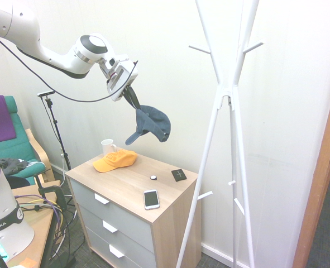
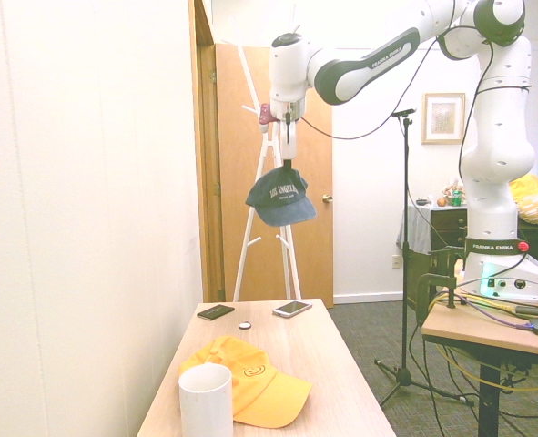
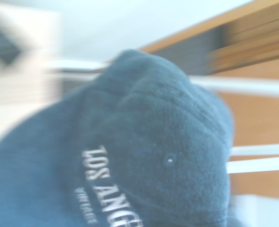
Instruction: Hang the cap
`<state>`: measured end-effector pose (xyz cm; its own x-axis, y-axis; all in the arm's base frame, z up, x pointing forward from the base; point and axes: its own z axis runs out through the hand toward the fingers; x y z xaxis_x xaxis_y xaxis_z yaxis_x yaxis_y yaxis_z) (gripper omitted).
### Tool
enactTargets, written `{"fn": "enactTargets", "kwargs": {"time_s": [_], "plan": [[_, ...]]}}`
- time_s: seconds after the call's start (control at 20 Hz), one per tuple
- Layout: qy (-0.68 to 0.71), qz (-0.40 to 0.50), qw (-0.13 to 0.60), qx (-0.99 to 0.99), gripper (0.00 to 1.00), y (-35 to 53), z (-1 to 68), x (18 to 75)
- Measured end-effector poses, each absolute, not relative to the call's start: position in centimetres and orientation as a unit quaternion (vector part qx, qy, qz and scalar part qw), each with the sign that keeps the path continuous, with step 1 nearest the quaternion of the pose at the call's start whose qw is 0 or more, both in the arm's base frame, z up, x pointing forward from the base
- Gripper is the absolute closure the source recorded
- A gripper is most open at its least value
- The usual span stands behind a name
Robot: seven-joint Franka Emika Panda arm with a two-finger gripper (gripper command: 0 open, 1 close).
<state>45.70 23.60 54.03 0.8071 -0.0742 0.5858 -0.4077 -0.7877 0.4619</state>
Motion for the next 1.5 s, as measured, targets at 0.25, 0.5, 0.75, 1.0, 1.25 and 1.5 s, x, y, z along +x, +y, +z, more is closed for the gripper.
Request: {"fn": "enactTargets", "kwargs": {"time_s": [0.25,0.5,0.75,1.0,1.25,1.5], "plan": [[-0.124,0.364,0.399,0.832,1.0,20.6,64.5,47.6],[-0.14,0.403,0.441,0.79,1.0,16.6,72.4,49.3],[-0.162,0.425,0.431,0.779,1.0,14.4,79.3,49.8],[-0.179,0.427,0.418,0.782,1.0,13.2,81.6,50.6],[-0.191,0.381,0.441,0.79,1.0,11.2,76.1,52.7],[-0.205,0.358,0.422,0.807,0.0,11.0,73.0,51.7]]}}
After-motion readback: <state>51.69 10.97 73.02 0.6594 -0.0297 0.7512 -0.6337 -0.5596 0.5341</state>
